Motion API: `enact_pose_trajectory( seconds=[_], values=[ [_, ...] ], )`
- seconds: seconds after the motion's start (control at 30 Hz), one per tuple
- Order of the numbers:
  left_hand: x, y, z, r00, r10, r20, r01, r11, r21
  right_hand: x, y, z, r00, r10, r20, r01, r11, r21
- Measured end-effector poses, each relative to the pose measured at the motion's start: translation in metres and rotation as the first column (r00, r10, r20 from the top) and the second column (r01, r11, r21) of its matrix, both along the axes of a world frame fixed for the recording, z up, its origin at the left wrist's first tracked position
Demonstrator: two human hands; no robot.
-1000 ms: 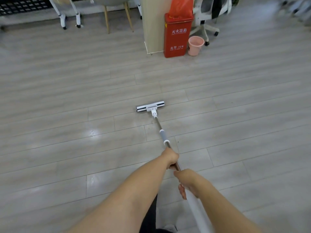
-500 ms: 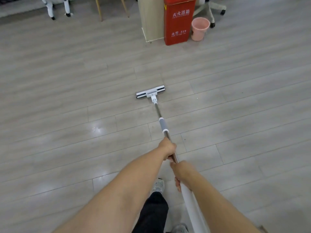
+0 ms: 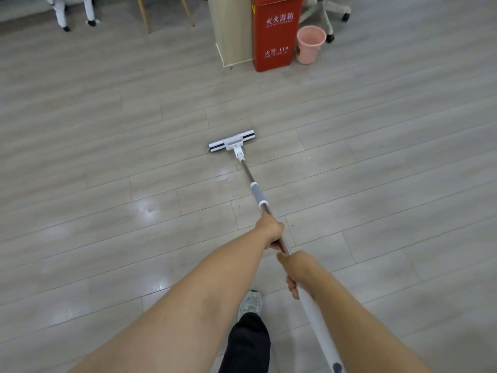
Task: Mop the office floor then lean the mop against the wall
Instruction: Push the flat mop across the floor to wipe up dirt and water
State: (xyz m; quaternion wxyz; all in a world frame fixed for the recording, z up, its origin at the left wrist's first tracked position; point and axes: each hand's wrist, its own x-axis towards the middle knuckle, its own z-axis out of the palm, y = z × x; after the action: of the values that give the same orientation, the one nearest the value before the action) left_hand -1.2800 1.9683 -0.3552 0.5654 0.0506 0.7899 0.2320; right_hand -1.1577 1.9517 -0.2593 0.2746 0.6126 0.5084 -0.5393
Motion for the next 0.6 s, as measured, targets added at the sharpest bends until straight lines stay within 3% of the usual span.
enact_pose_trajectory(
  seconds=[0.27,0.37,0.6],
  values=[
    [0.102,-0.087,0.039,0.998,-0.049,0.045,0.049,0.999,-0.010,0.100,-0.083,0.017,1.000,0.020,-0.004,-0.020,0.999,-0.042],
    [0.162,-0.148,0.044,0.994,-0.083,0.067,0.084,0.996,-0.006,0.161,-0.144,0.022,0.998,-0.044,-0.036,0.042,0.997,-0.059],
    [0.296,-0.285,0.067,0.990,-0.065,0.127,0.063,0.998,0.024,0.291,-0.276,0.041,0.980,-0.189,0.065,0.196,0.969,-0.152]
  ],
)
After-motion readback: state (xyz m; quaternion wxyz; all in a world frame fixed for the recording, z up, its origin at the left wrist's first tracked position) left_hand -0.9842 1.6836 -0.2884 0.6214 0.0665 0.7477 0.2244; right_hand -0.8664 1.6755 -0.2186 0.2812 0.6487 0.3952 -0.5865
